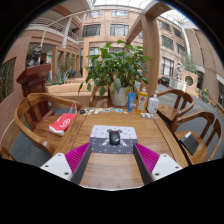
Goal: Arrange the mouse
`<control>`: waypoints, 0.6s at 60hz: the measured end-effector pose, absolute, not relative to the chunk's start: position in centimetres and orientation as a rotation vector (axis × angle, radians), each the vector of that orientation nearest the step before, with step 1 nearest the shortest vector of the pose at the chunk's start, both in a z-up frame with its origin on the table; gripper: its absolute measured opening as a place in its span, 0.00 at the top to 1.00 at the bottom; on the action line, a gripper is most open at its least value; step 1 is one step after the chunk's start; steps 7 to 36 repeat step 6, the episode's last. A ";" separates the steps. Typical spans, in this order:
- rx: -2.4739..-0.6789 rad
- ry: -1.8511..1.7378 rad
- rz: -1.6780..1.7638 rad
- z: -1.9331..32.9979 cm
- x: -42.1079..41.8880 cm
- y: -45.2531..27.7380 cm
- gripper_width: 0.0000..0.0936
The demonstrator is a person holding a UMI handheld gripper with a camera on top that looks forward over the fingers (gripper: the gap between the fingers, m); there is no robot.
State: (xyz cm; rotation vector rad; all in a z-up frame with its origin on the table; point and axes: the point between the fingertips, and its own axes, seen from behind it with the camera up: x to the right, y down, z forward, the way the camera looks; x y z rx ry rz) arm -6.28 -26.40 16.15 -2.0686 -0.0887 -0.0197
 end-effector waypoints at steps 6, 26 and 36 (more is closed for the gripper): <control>-2.051 -0.112 -0.030 16.2 -6.4 -26.9 0.09; -2.051 -0.112 -0.030 16.2 -6.4 -26.9 0.09; -2.051 -0.112 -0.030 16.2 -6.4 -26.9 0.09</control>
